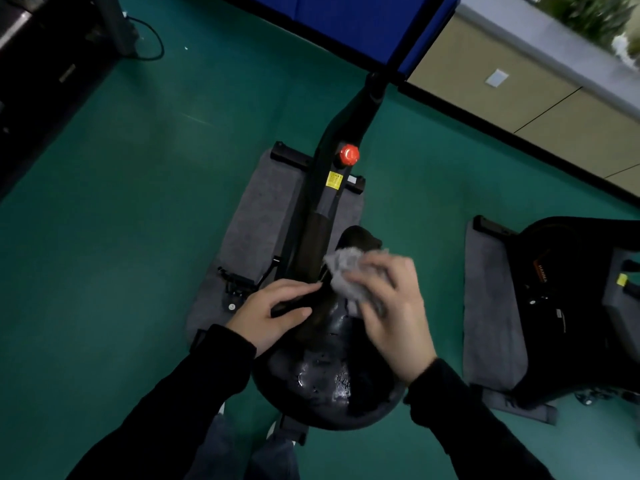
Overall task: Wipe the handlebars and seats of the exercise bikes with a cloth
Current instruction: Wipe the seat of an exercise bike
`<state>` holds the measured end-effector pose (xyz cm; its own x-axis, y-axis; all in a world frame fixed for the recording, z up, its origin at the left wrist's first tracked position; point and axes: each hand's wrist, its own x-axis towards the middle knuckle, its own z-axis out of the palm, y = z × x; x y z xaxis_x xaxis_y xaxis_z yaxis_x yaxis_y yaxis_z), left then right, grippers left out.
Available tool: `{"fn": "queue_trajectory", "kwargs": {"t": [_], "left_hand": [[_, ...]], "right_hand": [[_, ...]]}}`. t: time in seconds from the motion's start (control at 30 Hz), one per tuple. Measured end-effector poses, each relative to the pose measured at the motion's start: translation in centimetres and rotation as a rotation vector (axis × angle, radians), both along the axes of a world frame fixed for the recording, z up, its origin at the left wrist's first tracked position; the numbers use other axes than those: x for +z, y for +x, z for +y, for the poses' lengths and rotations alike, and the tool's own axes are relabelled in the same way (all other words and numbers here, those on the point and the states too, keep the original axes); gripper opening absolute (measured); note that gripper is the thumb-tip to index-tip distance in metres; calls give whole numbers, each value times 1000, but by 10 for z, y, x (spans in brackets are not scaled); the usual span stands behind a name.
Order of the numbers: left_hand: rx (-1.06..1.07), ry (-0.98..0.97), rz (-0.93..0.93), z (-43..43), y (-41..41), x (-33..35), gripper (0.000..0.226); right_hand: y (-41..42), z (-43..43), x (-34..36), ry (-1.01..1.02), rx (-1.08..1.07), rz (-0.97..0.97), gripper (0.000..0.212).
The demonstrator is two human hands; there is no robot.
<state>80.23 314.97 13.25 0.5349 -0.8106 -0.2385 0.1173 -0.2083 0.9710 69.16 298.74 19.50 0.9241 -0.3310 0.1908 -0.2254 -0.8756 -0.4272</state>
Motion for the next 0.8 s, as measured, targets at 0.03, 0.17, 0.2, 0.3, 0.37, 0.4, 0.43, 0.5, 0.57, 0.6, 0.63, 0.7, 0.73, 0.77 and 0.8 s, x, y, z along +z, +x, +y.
{"fn": "queue_trajectory", "kwargs": {"t": [0.03, 0.17, 0.2, 0.3, 0.37, 0.4, 0.43, 0.5, 0.57, 0.6, 0.63, 0.7, 0.73, 0.77, 0.8], "left_hand": [[0, -10, 4, 0, 0, -1, 38], [23, -21, 16, 1, -4, -4, 36], [30, -27, 20, 1, -6, -4, 36], [46, -41, 31, 1, -8, -2, 37], [46, -43, 43, 1, -8, 0, 37], [42, -42, 45, 1, -8, 1, 37], [37, -39, 41, 0, -8, 1, 37], [35, -35, 29, -1, -7, 2, 37], [57, -30, 42, -1, -8, 3, 35], [68, -26, 57, -1, -8, 3, 34], [72, -22, 65, -1, -9, 4, 34], [55, -16, 44, -1, -9, 5, 37], [42, -15, 25, 0, -8, 6, 39], [35, -14, 7, 0, -8, 6, 41], [35, -13, -4, 0, -8, 6, 42]], "right_hand": [[-7, 2, 0, -31, 52, 25, 29], [15, -14, 11, -149, 211, 91, 25], [30, -20, 15, -181, 236, 124, 26], [68, -39, 23, -76, 127, 216, 23], [75, -47, 26, 94, -27, 217, 21], [72, -46, 26, 120, -70, 199, 21], [65, -41, 26, 88, -58, 169, 22], [49, -22, 23, -26, 139, 141, 26], [37, -6, 19, -110, 369, 190, 29], [36, -6, 18, -134, 439, 219, 30], [37, -10, 19, -149, 471, 235, 29], [43, -25, 18, -159, 434, 193, 28], [45, -30, 17, -128, 345, 153, 28], [47, -33, 16, -47, 206, 105, 28], [48, -34, 16, 70, 36, 48, 26]]}}
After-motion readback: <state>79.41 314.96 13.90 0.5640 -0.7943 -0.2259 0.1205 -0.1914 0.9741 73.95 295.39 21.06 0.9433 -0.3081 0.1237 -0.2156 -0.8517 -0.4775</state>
